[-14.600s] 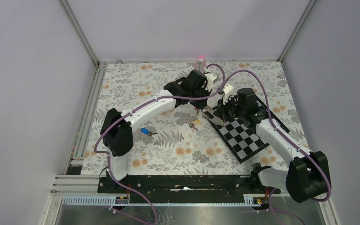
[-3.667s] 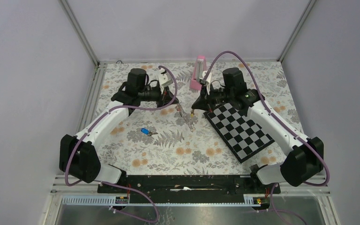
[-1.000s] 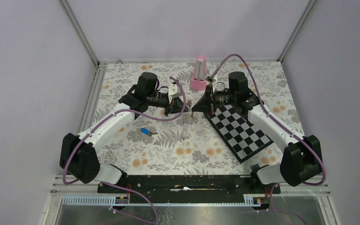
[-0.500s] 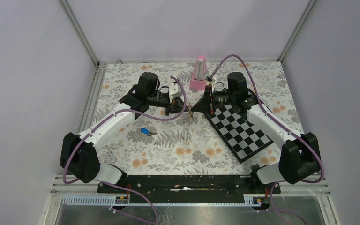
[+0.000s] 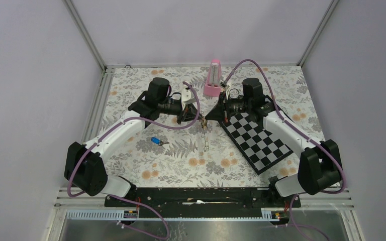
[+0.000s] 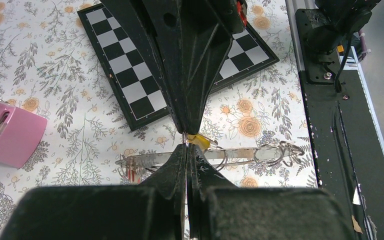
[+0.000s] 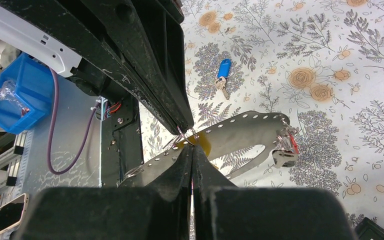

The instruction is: Put the keys on the keyring

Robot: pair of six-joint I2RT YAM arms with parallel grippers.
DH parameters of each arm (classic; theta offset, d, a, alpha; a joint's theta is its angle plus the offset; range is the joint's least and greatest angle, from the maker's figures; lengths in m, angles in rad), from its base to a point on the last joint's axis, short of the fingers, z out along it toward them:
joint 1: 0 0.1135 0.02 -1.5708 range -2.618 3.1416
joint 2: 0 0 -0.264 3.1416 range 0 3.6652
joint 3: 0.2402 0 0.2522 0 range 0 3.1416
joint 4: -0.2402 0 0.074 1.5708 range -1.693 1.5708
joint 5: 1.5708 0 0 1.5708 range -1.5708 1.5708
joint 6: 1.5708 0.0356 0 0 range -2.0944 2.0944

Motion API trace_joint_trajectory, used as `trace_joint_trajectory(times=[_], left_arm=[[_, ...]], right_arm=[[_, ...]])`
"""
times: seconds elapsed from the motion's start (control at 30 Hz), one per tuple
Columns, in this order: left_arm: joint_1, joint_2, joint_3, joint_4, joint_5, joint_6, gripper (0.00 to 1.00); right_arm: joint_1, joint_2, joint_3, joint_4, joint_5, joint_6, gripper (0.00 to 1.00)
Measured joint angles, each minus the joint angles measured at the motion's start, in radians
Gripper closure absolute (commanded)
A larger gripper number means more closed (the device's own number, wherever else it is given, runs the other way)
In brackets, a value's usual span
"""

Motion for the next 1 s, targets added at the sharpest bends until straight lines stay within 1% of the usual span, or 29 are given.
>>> trace_joint_trajectory(times=[0.27,0.37,0.43,0.63,0.77,0.83,1.0], left_arm=[[0.0,0.0,-0.003,0.002,0.001,0.0,1.0],[0.0,0.0,-0.011,0.013,0.002,-0.008,1.0],[0.0,0.0,-0.024,0.023,0.005,-0.021,1.0],[0.0,0.0,-0.053,0.074,0.022,-0.085,1.0],[0.001,0.0,-0.061,0.155,0.047,-0.135,1.0],[0.001,0.0,-0.07,0.185,0.053,-0.152,1.0],[0.001,0.0,-0.1,0.232,0.06,-0.184,1.0]], right_arm=[[0.0,0.002,-0.002,-0.002,0.003,0.0,1.0],[0.0,0.002,-0.024,0.035,-0.003,0.006,1.0],[0.0,0.002,-0.054,0.072,-0.01,0.014,0.97],[0.0,-0.013,-0.127,0.161,-0.021,0.041,0.77],[0.0,-0.023,-0.143,0.183,-0.023,0.048,0.66],[-0.001,-0.029,-0.144,0.185,-0.032,0.051,0.62],[-0.021,-0.065,-0.144,0.197,-0.066,0.055,0.56]])
